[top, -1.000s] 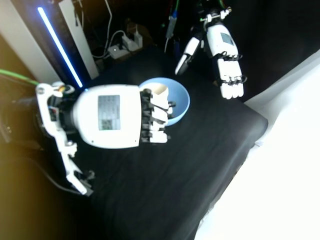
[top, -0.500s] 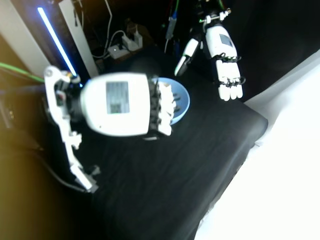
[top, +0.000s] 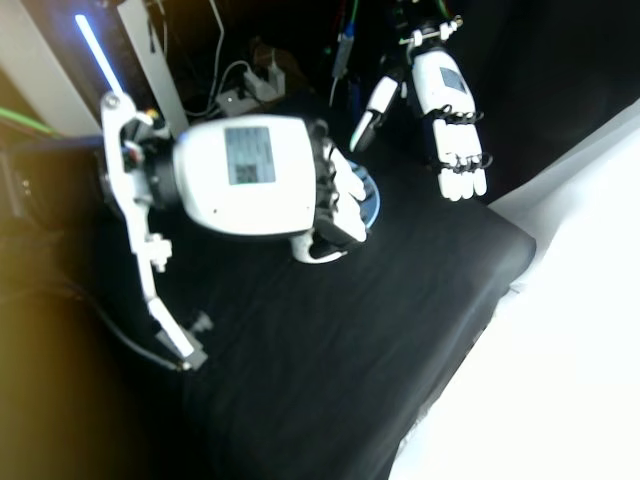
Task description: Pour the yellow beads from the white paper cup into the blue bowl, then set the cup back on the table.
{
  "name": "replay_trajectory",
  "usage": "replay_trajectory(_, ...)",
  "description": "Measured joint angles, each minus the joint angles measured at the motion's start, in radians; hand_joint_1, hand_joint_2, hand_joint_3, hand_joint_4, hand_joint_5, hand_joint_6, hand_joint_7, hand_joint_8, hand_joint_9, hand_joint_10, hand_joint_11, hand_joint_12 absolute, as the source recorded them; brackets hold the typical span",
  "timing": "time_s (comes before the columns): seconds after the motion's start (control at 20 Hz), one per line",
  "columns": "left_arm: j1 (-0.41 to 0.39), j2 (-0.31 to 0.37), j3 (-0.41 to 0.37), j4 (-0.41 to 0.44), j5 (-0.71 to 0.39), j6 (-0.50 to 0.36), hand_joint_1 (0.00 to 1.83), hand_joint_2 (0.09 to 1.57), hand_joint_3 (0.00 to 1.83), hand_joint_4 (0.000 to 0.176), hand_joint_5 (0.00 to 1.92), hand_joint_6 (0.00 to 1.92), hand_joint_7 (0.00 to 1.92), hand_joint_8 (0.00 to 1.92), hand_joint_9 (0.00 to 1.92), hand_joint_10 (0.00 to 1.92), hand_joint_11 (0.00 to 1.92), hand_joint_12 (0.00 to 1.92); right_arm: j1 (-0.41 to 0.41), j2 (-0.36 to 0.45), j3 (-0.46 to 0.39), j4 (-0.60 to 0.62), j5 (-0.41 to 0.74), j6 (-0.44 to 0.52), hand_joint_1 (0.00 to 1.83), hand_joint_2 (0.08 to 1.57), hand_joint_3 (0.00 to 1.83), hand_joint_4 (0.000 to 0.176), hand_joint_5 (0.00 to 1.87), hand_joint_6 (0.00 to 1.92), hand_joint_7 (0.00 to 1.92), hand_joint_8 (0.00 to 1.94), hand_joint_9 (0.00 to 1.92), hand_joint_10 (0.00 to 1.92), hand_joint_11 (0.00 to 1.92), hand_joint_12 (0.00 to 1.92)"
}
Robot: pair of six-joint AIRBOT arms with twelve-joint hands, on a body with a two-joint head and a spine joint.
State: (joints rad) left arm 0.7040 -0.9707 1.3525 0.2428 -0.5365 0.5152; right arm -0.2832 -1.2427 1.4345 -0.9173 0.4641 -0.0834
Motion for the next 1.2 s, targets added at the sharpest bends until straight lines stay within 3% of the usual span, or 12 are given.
replay_trajectory(0.05,0.000,0.000,0.000,0.000,0.000,0.000,0.66,0.85,0.00,0.000,0.04,0.00,0.13,0.00,0.11,0.00,0.03,0.02,0.006,0.000,-0.001,-0.018,-0.006,0.001,1.22,1.00,0.00,0.000,1.27,0.45,1.04,1.31,1.09,1.68,1.09,1.88)
replay_trajectory(0.2,0.000,0.000,0.000,0.000,0.001,-0.001,0.64,0.84,0.00,0.000,0.05,0.00,0.15,0.01,0.14,0.01,0.07,0.05,0.023,0.000,-0.010,-0.059,-0.023,0.000,1.21,1.02,0.00,0.000,1.20,0.59,1.04,1.20,1.07,1.58,1.08,1.84)
replay_trajectory(0.3,0.000,0.000,0.000,0.000,0.001,-0.003,0.63,0.85,0.00,0.000,0.03,0.00,0.15,0.01,0.14,0.01,0.08,0.05,0.032,0.000,-0.016,-0.085,-0.031,0.001,1.29,1.05,0.00,0.000,1.24,0.28,1.10,1.04,1.08,1.21,0.99,1.68)
replay_trajectory(0.5,0.000,0.000,0.000,0.000,0.002,-0.003,0.65,0.84,0.00,0.000,0.04,0.00,0.15,0.00,0.14,0.00,0.05,0.06,0.052,0.001,-0.025,-0.130,-0.049,0.001,1.28,1.08,0.00,0.000,1.24,0.19,1.02,1.21,1.08,1.37,1.04,1.70)
replay_trajectory(0.6,0.000,0.000,0.001,0.002,0.002,-0.004,0.64,0.85,0.00,0.000,0.02,0.00,0.14,0.00,0.15,0.01,0.06,0.07,0.057,0.000,-0.029,-0.153,-0.050,0.002,1.21,1.03,0.00,0.000,1.19,0.61,1.07,1.15,1.19,1.53,1.18,1.77)
replay_trajectory(0.7,0.000,0.000,0.004,0.007,0.008,-0.007,0.65,0.85,0.00,0.000,0.04,0.01,0.16,0.01,0.17,0.01,0.06,0.08,0.057,0.000,-0.037,-0.198,-0.058,0.002,1.21,1.05,0.00,0.000,1.14,0.65,1.10,1.01,1.18,1.33,1.15,1.63)
replay_trajectory(0.8,-0.003,0.000,0.004,0.013,0.013,-0.007,0.65,0.83,0.00,0.000,0.06,0.01,0.20,0.01,0.20,0.00,0.00,0.38,0.059,-0.003,-0.038,-0.206,-0.061,0.002,1.20,1.04,0.00,0.000,1.15,0.68,1.06,1.34,1.18,1.66,1.22,1.82)
replay_trajectory(0.95,-0.003,0.000,0.004,0.019,0.016,-0.008,0.62,0.82,0.00,0.000,0.05,0.00,0.20,0.01,0.20,0.00,0.00,0.40,0.068,-0.010,-0.038,-0.233,-0.069,0.002,1.26,1.09,0.00,0.000,1.10,0.53,1.03,1.23,1.12,1.39,1.12,1.71)
replay_trajectory(1.05,-0.003,0.000,0.004,0.020,0.016,-0.008,0.63,0.83,0.00,0.000,0.05,0.00,0.21,0.00,0.20,0.00,0.00,0.37,0.069,-0.015,-0.038,-0.248,-0.071,0.002,1.27,1.02,0.00,0.006,1.21,0.58,1.22,0.62,1.19,0.69,1.01,1.35)
replay_trajectory(1.1,-0.003,0.000,0.004,0.020,0.016,-0.008,0.63,0.83,0.00,0.000,0.05,0.00,0.21,0.00,0.19,0.00,0.00,0.34,0.069,-0.017,-0.039,-0.260,-0.075,0.002,1.29,1.02,0.00,0.000,1.30,0.27,1.17,0.82,1.17,0.77,1.00,1.44)
replay_trajectory(1.15,-0.003,0.000,0.004,0.020,0.016,-0.008,0.62,0.83,0.00,0.000,0.04,0.00,0.21,0.00,0.19,0.00,0.00,0.33,0.069,-0.019,-0.040,-0.269,-0.076,0.002,1.38,1.01,0.00,0.000,1.30,0.38,1.19,0.52,1.14,0.92,0.93,1.36)
replay_trajectory(1.2,-0.004,0.000,0.004,0.020,0.017,-0.008,0.61,0.83,0.00,0.000,0.04,0.00,0.21,0.00,0.19,0.00,0.00,0.30,0.071,-0.021,-0.040,-0.271,-0.076,0.002,1.30,1.01,0.00,0.000,1.35,0.30,1.17,0.66,1.13,0.72,0.93,1.36)
